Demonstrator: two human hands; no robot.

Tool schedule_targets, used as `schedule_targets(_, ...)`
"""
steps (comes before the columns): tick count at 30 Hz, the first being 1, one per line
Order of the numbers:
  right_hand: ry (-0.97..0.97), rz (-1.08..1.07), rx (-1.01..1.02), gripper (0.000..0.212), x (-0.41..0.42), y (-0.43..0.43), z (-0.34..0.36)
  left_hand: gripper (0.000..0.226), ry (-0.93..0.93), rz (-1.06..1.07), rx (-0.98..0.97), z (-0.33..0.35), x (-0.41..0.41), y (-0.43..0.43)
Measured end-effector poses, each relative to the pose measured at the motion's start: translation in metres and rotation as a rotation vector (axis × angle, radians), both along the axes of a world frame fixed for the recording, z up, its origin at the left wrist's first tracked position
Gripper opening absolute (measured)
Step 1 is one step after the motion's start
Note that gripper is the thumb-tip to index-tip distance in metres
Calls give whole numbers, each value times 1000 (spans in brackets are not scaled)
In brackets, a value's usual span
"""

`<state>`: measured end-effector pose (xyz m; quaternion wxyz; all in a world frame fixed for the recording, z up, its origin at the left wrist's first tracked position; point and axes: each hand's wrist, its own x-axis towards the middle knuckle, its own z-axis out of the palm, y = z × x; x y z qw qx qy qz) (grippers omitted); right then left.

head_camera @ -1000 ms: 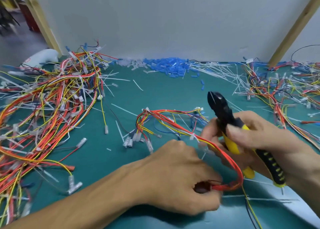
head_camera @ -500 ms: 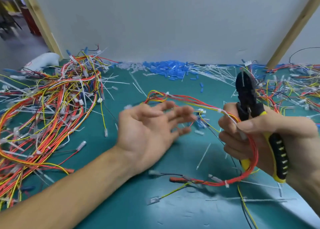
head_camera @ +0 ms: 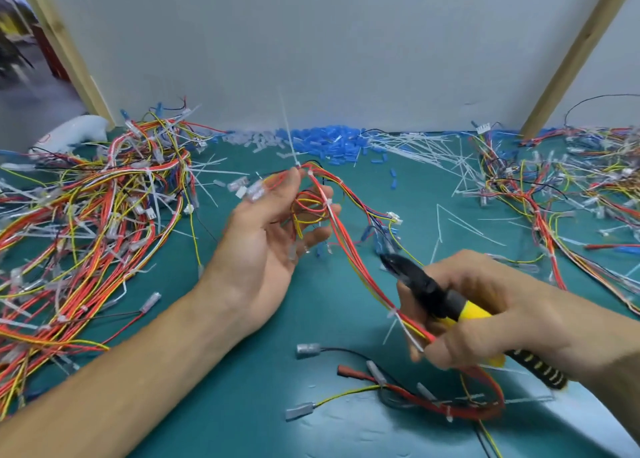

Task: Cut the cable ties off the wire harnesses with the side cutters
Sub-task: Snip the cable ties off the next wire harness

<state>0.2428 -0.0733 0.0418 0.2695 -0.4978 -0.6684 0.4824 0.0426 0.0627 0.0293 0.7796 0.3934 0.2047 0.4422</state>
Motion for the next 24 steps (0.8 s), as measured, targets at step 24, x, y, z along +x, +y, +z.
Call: schedule_targets(24,294,-370,135,16,-5,-1,5,60,279,149,563,-7,7,-10)
